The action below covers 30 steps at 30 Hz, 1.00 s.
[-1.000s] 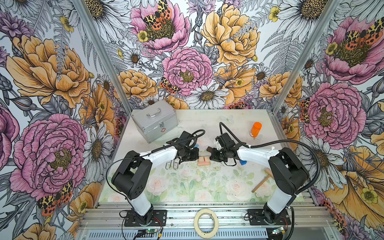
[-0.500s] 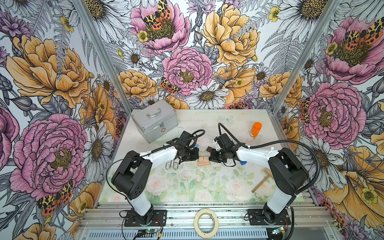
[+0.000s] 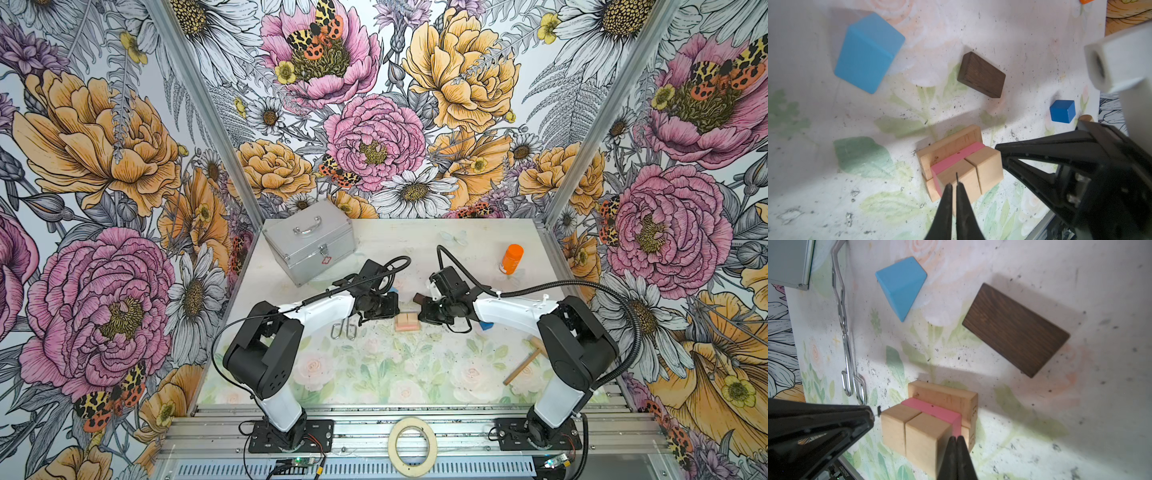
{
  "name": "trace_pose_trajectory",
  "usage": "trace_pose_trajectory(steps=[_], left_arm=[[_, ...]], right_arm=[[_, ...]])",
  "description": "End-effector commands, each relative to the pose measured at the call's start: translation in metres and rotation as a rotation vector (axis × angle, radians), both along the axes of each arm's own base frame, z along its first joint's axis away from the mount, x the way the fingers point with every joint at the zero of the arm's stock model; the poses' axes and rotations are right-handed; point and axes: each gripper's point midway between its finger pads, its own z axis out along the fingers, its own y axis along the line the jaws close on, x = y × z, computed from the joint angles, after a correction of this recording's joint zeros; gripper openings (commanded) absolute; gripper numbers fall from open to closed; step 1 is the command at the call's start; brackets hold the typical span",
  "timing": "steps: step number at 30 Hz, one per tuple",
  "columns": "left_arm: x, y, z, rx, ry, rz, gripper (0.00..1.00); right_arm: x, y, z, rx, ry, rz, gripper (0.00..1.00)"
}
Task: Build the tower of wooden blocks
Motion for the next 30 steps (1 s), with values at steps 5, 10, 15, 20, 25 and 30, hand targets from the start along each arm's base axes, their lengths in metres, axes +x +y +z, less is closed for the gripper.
trace_pose_trajectory(steps=[5, 10, 15, 20, 25, 30], left_arm=[[0.012, 0.005, 0.026, -0.032, -0.071, 0.035, 0.09], [0.010, 0.019, 0.023, -0.027, -0.055, 0.074, 0.03], [0.003, 0.020, 0.008, -0.020, -0.007, 0.071, 0.00], [-0.003, 0.022, -0.004, -0.007, 0.029, 0.076, 0.00], [-0.003, 0.021, -0.006, -0.007, 0.034, 0.071, 0.00], [-0.003, 0.014, -0.010, -0.007, 0.049, 0.056, 0.00]], right_arm=[[0.010, -0.004, 0.016, 0.014, -0.053, -0.030, 0.00], [0.012, -0.005, 0.016, 0.014, -0.052, -0.033, 0.00], [0.013, -0.004, 0.016, 0.015, -0.054, -0.031, 0.00], [0.014, -0.002, 0.020, 0.021, -0.061, -0.030, 0.00], [0.015, -0.002, 0.019, 0.022, -0.059, -0.030, 0.00], [0.014, -0.001, 0.017, 0.019, -0.053, -0.029, 0.00]])
